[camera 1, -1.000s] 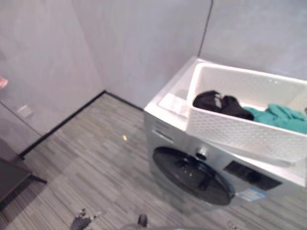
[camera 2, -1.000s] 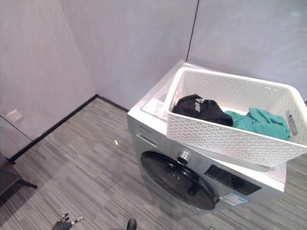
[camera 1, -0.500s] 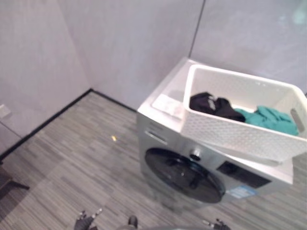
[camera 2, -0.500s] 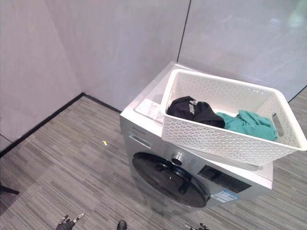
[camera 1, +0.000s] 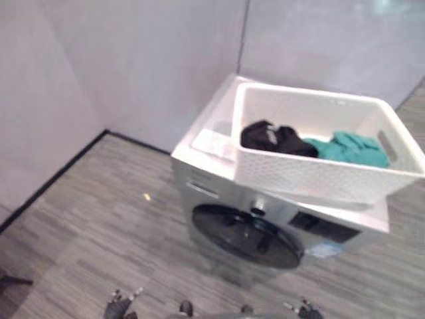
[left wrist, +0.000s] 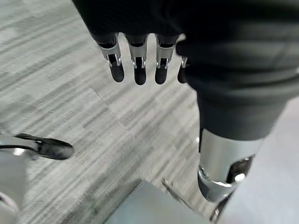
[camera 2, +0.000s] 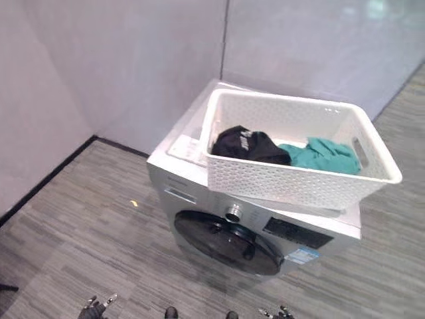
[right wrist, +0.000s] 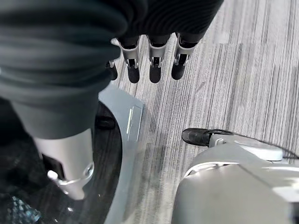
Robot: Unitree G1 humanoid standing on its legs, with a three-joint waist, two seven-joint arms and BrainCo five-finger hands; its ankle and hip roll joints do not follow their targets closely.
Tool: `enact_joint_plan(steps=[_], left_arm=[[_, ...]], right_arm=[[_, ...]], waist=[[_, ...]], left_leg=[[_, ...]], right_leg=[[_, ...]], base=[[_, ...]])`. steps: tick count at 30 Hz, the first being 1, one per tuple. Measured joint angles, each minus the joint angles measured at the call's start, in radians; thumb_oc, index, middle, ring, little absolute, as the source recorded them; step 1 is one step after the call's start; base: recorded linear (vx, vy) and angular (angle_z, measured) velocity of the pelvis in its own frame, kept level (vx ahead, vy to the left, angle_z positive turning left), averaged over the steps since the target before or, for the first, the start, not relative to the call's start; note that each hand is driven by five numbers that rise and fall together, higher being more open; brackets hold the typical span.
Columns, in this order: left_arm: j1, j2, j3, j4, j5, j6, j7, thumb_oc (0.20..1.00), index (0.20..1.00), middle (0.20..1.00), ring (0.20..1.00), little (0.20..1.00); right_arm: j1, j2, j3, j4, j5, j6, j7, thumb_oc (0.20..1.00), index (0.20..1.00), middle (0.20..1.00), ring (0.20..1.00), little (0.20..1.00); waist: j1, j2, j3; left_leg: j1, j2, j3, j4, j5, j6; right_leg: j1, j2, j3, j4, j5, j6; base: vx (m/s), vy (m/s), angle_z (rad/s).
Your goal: Grab the laundry basket,head to the washer,open it,put in the laundry and shut it.
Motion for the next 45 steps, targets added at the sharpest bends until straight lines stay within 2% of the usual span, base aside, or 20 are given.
enact_joint_plan(steps=[9,11,14,19,25,28,32,33,34,35,36,37,38,39,40,41,42,43,44,45], left_arm=[[-0.026,0.001,-0.02,-0.048,0.004,-0.002,-0.004,1.0,1.0,1.0,1.0,1.0],[-0.019,0.002,-0.03,-0.043,0.022,-0.001,-0.006,1.0,1.0,1.0,1.0,1.0],[-0.028,-0.001,-0.033,-0.043,0.024,-0.001,-0.009,1.0,1.0,1.0,1.0,1.0],[-0.046,-0.003,-0.047,-0.056,0.025,-0.004,-0.01,1.0,1.0,1.0,1.0,1.0],[-0.047,-0.006,-0.053,-0.063,0.042,-0.004,-0.011,1.0,1.0,1.0,1.0,1.0],[-0.041,-0.01,-0.074,-0.067,0.042,-0.003,-0.009,1.0,1.0,1.0,1.0,1.0],[-0.045,-0.013,-0.085,-0.103,0.041,-0.003,-0.004,1.0,1.0,1.0,1.0,1.0],[-0.066,-0.011,-0.091,-0.103,0.04,-0.003,-0.001,1.0,1.0,1.0,1.0,1.0],[-0.091,-0.008,-0.094,-0.103,0.039,-0.003,0.001,1.0,1.0,1.0,1.0,1.0],[-0.096,-0.005,-0.094,-0.101,0.039,-0.001,0.0,1.0,1.0,1.0,1.0,1.0],[-0.099,-0.004,-0.103,-0.101,0.038,0.0,0.002,1.0,1.0,1.0,1.0,1.0],[-0.099,-0.003,-0.11,-0.1,0.038,0.0,0.0,1.0,1.0,1.0,1.0,1.0],[-0.101,-0.014,-0.117,-0.1,0.038,0.0,-0.003,1.0,1.0,1.0,1.0,1.0],[-0.105,-0.021,-0.121,-0.1,0.038,0.0,-0.003,1.0,1.0,1.0,1.0,1.0],[-0.116,-0.027,-0.138,-0.1,0.038,0.0,-0.003,1.0,1.0,1.0,1.0,1.0],[-0.136,-0.036,-0.155,-0.101,0.039,0.0,-0.004,1.0,1.0,1.0,1.0,1.0],[-0.15,-0.042,-0.159,-0.107,0.039,-0.001,-0.004,1.0,1.0,1.0,1.0,1.0],[-0.157,-0.044,-0.18,-0.114,0.04,0.0,-0.004,1.0,1.0,1.0,1.0,1.0],[-0.157,-0.044,-0.18,-0.114,0.04,0.0,-0.004,1.0,1.0,1.0,1.0,1.0],[-0.173,-0.045,-0.226,-0.118,0.041,0.003,-0.012,1.0,1.0,1.0,1.0,1.0]], right_arm=[[0.098,-0.051,-0.047,-0.208,-0.071,-0.001,-0.005,1.0,1.0,1.0,1.0,1.0],[0.16,-0.055,-0.078,-0.382,-0.097,0.001,0.004,1.0,1.0,1.0,1.0,1.0],[0.17,-0.073,-0.078,-0.398,-0.111,-0.012,0.006,1.0,1.0,1.0,1.0,1.0],[0.19,-0.098,-0.075,-0.401,-0.159,-0.008,0.013,1.0,1.0,1.0,1.0,1.0],[0.163,-0.115,-0.061,-0.397,-0.187,-0.007,0.018,1.0,1.0,1.0,1.0,1.0],[0.123,-0.122,-0.042,-0.399,-0.187,-0.007,0.015,1.0,1.0,1.0,1.0,1.0],[0.102,-0.119,-0.028,-0.408,-0.186,-0.014,-0.007,1.0,1.0,1.0,1.0,1.0],[0.09,-0.117,-0.027,-0.403,-0.186,-0.019,-0.018,1.0,1.0,1.0,1.0,1.0],[0.075,-0.118,-0.024,-0.404,-0.186,-0.02,-0.028,1.0,1.0,1.0,1.0,1.0],[0.056,-0.118,-0.023,-0.408,-0.186,-0.023,-0.036,1.0,1.0,1.0,1.0,1.0],[0.051,-0.116,-0.024,-0.438,-0.186,-0.023,-0.054,1.0,1.0,1.0,1.0,1.0],[0.053,-0.116,-0.025,-0.462,-0.186,-0.03,-0.066,1.0,1.0,1.0,1.0,1.0],[0.042,-0.12,-0.041,-0.479,-0.186,-0.043,-0.084,1.0,1.0,1.0,1.0,1.0],[0.034,-0.126,-0.046,-0.474,-0.185,-0.044,-0.095,1.0,1.0,1.0,1.0,1.0],[0.036,-0.133,-0.056,-0.468,-0.183,-0.045,-0.105,1.0,1.0,1.0,1.0,1.0],[0.034,-0.149,-0.059,-0.446,-0.183,-0.042,-0.109,1.0,1.0,1.0,1.0,1.0],[0.036,-0.15,-0.063,-0.436,-0.181,-0.033,-0.111,1.0,1.0,1.0,1.0,1.0],[0.024,-0.131,-0.072,-0.399,-0.173,-0.033,-0.11,1.0,1.0,1.0,1.0,1.0],[0.024,-0.131,-0.072,-0.399,-0.173,-0.033,-0.11,1.0,1.0,1.0,1.0,1.0],[0.012,-0.123,-0.075,-0.338,-0.146,-0.022,-0.11,1.0,1.0,1.0,1.0,1.0]], waist=[[-0.073,0.01,0.021],[-0.088,0.02,0.032],[-0.114,0.023,0.04],[-0.123,0.036,0.035],[-0.116,0.045,0.027],[-0.092,0.053,0.024],[-0.056,0.038,0.034],[-0.051,0.024,0.052],[-0.047,0.005,0.068],[-0.049,-0.014,0.082],[-0.057,-0.029,0.087],[-0.066,-0.038,0.087],[-0.09,-0.041,0.085],[-0.103,-0.033,0.082],[-0.114,-0.01,0.078],[-0.126,0.008,0.078],[-0.129,0.018,0.08],[-0.132,0.028,0.077],[-0.132,0.028,0.077],[-0.143,0.033,0.071]], left_leg=[[0.017,0.005,0.09,-0.001,-0.011,0.004],[0.019,0.006,0.122,-0.004,-0.012,0.006],[0.029,0.008,0.14,-0.005,-0.018,0.004],[0.024,0.01,0.169,-0.003,-0.02,0.003],[0.019,0.012,0.145,0.0,-0.017,0.003],[0.008,0.014,0.108,0.001,-0.007,0.002],[-0.035,0.03,0.03,0.039,0.011,-0.016],[-0.079,0.033,0.005,0.094,0.015,-0.023],[-0.099,0.035,-0.009,0.111,0.029,-0.049],[-0.108,0.052,0.003,0.148,0.007,-0.047],[-0.13,0.108,0.039,0.323,-0.049,-0.083],[-0.14,0.158,0.057,0.463,-0.086,-0.103],[-0.105,0.222,-0.006,0.608,-0.107,-0.134],[-0.078,0.245,-0.029,0.613,-0.11,-0.138],[-0.04,0.259,-0.05,0.575,-0.099,-0.144],[0.01,0.263,-0.062,0.48,-0.077,-0.172],[0.046,0.255,-0.057,0.405,-0.113,-0.194],[0.116,0.221,-0.06,0.248,-0.147,-0.183],[0.116,0.221,-0.06,0.248,-0.147,-0.183],[0.168,0.181,-0.056,0.122,-0.177,-0.159]], right_leg=[[-0.032,0.005,0.078,0.0,0.019,0.011],[-0.043,0.005,0.104,-0.001,0.017,0.018],[-0.048,0.004,0.107,-0.001,0.026,0.021],[-0.063,0.004,0.123,-0.001,0.037,0.022],[-0.052,0.004,0.1,-0.001,0.042,0.016],[-0.035,0.009,0.071,-0.001,0.04,0.014],[-0.028,0.022,0.003,-0.001,0.034,0.001],[-0.03,0.019,-0.024,0.002,0.037,-0.006],[-0.036,0.006,-0.047,-0.001,0.043,-0.029],[-0.036,-0.001,-0.059,0.0,0.048,-0.043],[-0.044,-0.004,-0.084,0.009,0.055,-0.083],[-0.038,-0.004,-0.084,0.01,0.053,-0.089],[-0.04,-0.006,-0.078,0.013,0.058,-0.084],[-0.046,-0.007,-0.071,0.016,0.062,-0.077],[-0.061,-0.007,-0.07,0.025,0.067,-0.067],[-0.086,-0.011,-0.068,0.044,0.071,-0.05],[-0.105,-0.022,-0.065,0.062,0.078,-0.039],[-0.128,-0.041,-0.057,0.088,0.101,-0.012],[-0.128,-0.041,-0.057,0.088,0.101,-0.012],[-0.146,-0.088,-0.06,0.108,0.113,0.026]], base=[[-0.02,0.022,-0.31],[-0.01,0.016,-0.38],[-0.02,0.008,-0.26],[-0.03,-0.052,-0.17],[-0.05,-0.097,0.1],[-0.14,-0.214,0.42],[-0.27,-0.147,0.53],[-0.26,-0.028,0.6],[-0.2,0.02,0.53],[-0.23,0.056,0.28],[-0.13,0.116,0.12],[-0.12,0.183,0.0],[-0.09,0.146,-0.01],[-0.06,0.178,0.05],[-0.05,0.238,0.21],[-0.09,0.34,0.22],[-0.12,0.359,0.1],[-0.14,0.322,0.0],[-0.13,0.295,0.23],[-0.09,0.191,0.33]])
